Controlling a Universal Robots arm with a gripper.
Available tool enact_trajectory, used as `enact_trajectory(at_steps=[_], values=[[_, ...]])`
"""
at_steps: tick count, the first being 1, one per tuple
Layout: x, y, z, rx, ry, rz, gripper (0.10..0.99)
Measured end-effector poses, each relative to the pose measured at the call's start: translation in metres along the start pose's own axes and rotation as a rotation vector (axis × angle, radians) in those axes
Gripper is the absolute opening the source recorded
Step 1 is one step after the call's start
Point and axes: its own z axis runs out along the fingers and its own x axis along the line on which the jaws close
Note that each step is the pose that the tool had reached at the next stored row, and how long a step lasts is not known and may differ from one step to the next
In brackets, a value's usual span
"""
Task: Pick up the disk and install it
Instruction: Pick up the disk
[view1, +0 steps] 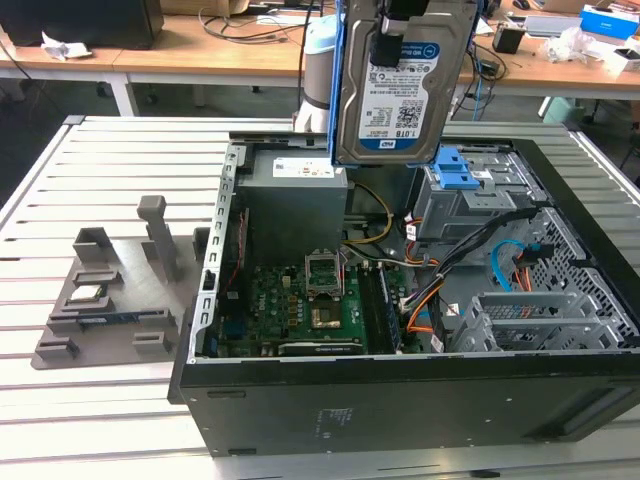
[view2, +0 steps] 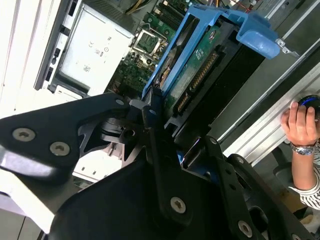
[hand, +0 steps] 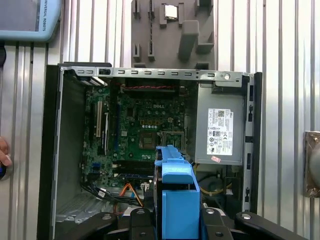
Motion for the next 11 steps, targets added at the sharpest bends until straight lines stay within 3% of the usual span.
enact_trajectory(at_steps=[4, 8, 11], values=[[0.0093, 0.0001, 0.0017, 0.000, 0.0000, 0.000, 0.365], [0.0258, 0.0005, 0.0042, 0.000, 0.0000, 0.000, 0.365], [0.0328, 0.0006, 0.0062, 0.000, 0.0001, 0.000, 0.365]])
